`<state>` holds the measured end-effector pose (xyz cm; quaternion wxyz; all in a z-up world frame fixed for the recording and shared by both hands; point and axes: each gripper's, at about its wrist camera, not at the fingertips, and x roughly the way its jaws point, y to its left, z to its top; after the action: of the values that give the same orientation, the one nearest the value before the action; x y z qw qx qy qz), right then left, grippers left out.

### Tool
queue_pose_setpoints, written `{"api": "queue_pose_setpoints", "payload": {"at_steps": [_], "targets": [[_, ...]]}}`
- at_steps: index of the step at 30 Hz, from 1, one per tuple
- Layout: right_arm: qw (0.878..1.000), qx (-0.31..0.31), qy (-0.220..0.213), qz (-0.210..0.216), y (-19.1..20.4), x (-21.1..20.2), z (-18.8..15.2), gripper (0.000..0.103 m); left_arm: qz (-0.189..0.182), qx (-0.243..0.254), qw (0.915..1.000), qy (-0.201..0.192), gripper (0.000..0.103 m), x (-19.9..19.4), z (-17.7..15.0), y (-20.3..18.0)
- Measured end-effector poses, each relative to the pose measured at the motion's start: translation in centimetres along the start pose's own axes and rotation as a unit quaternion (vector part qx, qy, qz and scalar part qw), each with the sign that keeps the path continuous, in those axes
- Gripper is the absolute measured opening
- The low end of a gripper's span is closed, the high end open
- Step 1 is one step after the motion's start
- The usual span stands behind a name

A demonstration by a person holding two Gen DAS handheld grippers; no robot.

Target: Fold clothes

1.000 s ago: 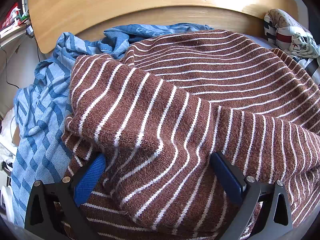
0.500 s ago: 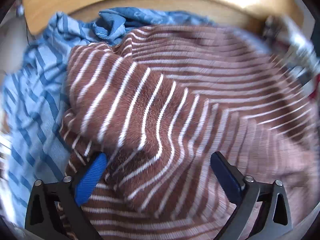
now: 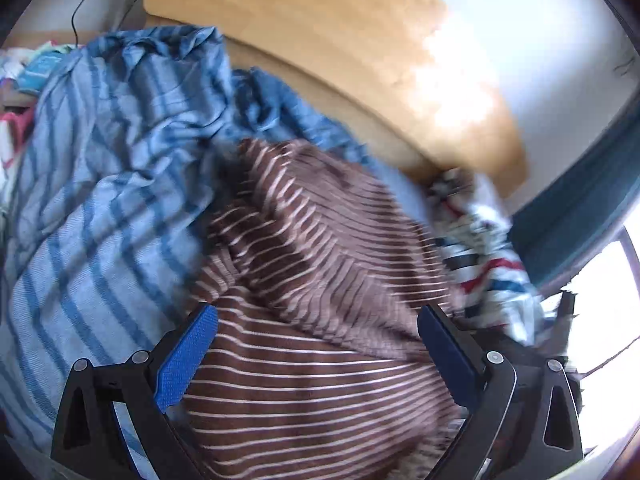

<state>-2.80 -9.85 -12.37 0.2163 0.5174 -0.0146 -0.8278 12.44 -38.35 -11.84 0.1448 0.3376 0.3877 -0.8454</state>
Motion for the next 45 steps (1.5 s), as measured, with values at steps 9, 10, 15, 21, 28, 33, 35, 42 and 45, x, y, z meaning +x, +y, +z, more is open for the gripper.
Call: {"api": "queue_pose_setpoints", "payload": {"at_steps": [9, 10, 15, 21, 28, 33, 35, 42, 45], "targets": [[0.997, 0.052, 0.026, -0.042, -7.7, 1.8, 4.0, 0.078, 0.056, -0.145, 0.9826, 0.101, 0.059, 11.1, 0.7, 2.4], [0.997, 0.061, 0.035, -0.043, -8.5, 2.2, 4.3, 0.078, 0.052, -0.156, 0.9809, 0.104, 0.058, 12.0, 1.1, 2.7], [0.99, 0.103, 0.096, -0.018, -11.1, 5.4, 5.0, 0.077, 0.016, -0.168, 0.9803, 0.103, 0.038, 13.9, 3.8, 3.1], [0.996, 0.055, 0.075, 0.01, -7.1, 5.3, 5.0, 0.076, 0.01, -0.233, 0.9718, 0.039, 0.01, 11.3, 4.3, 6.6], [0.993, -0.077, 0.067, 0.056, 3.8, 7.0, 6.2, 0.076, 0.053, -0.224, 0.9726, -0.033, 0.01, 5.6, 5.4, 9.1], [0.987, -0.118, 0.096, 0.055, 7.8, 9.1, 6.2, 0.074, 0.045, -0.25, 0.9666, -0.033, 0.01, 5.3, 5.6, 11.1], [0.988, -0.12, 0.087, 0.033, 6.9, 8.6, 6.1, 0.075, 0.042, -0.272, 0.9595, -0.059, 0.01, 4.5, 6.0, 11.8], [0.991, 0.01, 0.131, -0.006, -0.1, 10.4, 5.6, 0.08, 0.075, -0.269, 0.9564, -0.084, 0.01, 3.5, 7.9, 10.5], [0.985, 0.003, 0.168, 0.035, 0.5, 13.0, 5.1, 0.078, 0.095, -0.268, 0.9562, -0.069, 0.01, 3.6, 7.6, 10.4]]}}
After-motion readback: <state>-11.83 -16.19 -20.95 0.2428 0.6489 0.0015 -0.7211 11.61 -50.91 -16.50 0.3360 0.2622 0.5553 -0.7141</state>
